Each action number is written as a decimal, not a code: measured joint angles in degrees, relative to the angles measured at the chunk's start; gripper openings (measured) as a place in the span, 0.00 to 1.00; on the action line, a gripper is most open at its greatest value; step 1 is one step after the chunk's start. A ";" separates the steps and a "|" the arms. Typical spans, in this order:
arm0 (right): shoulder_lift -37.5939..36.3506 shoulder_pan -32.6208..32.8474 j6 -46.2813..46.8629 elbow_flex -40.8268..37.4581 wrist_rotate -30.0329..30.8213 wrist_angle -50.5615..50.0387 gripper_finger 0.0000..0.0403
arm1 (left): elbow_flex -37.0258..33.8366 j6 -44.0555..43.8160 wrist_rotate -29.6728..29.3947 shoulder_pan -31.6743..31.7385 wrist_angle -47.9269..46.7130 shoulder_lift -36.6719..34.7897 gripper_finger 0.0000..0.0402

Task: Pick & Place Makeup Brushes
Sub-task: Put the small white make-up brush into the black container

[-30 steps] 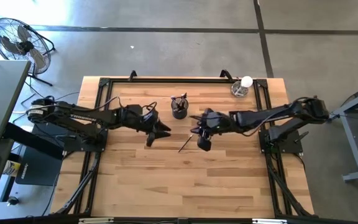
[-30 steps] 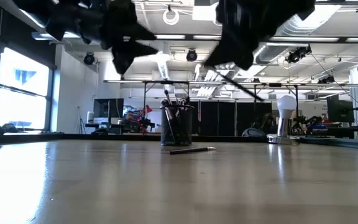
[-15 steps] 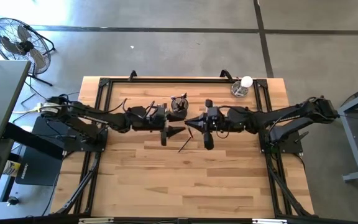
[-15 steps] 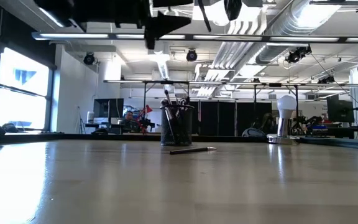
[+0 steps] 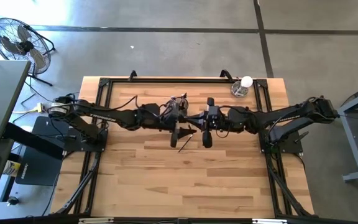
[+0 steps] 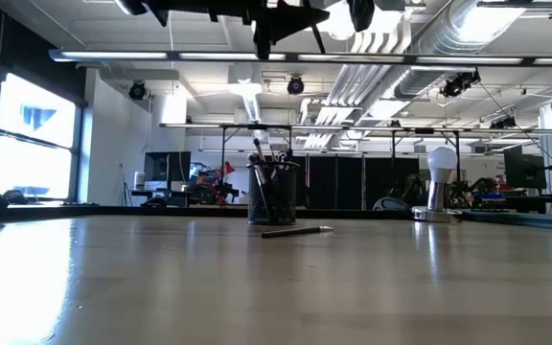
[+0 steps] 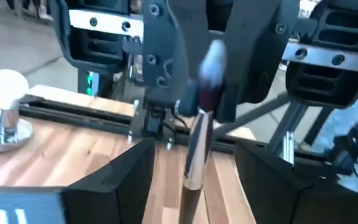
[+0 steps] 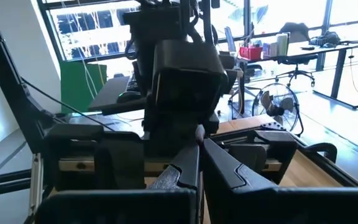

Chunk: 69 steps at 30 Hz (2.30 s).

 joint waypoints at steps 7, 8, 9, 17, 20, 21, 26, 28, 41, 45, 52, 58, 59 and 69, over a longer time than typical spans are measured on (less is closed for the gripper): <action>0.00 0.00 -0.92 0.00 1.66 -1.08 0.00 | 1.77 -0.38 0.39 0.00 -5.25 0.00 0.22; 0.00 0.02 -0.83 0.00 1.78 -1.31 0.00 | 1.90 -0.42 0.74 0.03 -5.59 0.00 0.14; 0.00 0.02 -0.83 0.02 1.92 -1.59 0.00 | 1.97 -0.49 1.07 0.07 -5.96 0.00 0.07; 0.02 0.02 3.47 0.02 2.44 -4.82 0.07 | 2.06 -0.86 2.34 0.07 -10.98 0.00 0.03; -0.01 -0.24 6.00 0.04 2.84 -8.50 0.14 | 2.03 -0.89 1.39 0.07 -13.36 0.00 0.03; -0.02 -0.24 6.59 0.04 3.02 -9.79 0.16 | 2.03 -1.01 0.86 0.07 -14.04 0.00 0.03; 0.00 -0.23 8.17 0.02 3.40 -14.36 0.25 | 2.05 -2.43 -0.42 0.80 -19.77 -2.03 0.03; 0.00 -0.15 8.72 0.02 3.40 -14.98 0.28 | 2.07 -2.98 -0.92 1.41 -22.61 -2.87 0.03; 0.00 -0.07 19.63 0.02 2.99 -33.04 0.32 | 1.94 1.17 -6.53 6.91 -35.80 -13.49 0.03; 0.00 -0.04 21.70 0.00 2.97 -35.78 0.32 | -0.60 4.82 -8.60 8.88 -36.14 -18.85 0.03; 0.00 -0.04 22.62 0.00 5.34 -35.78 0.32 | -14.54 5.52 -4.52 15.42 -16.79 -25.00 0.03; 0.00 -0.13 22.66 0.00 9.61 -35.80 0.32 | -25.21 5.52 0.85 20.85 6.08 -20.20 0.03; 0.00 -0.13 22.78 0.00 10.45 -35.74 0.32 | -26.09 5.52 1.80 21.87 8.36 -18.34 0.03; 0.00 -0.17 27.18 0.00 17.05 -35.72 0.32 | -21.21 3.99 17.11 30.10 22.66 1.18 0.03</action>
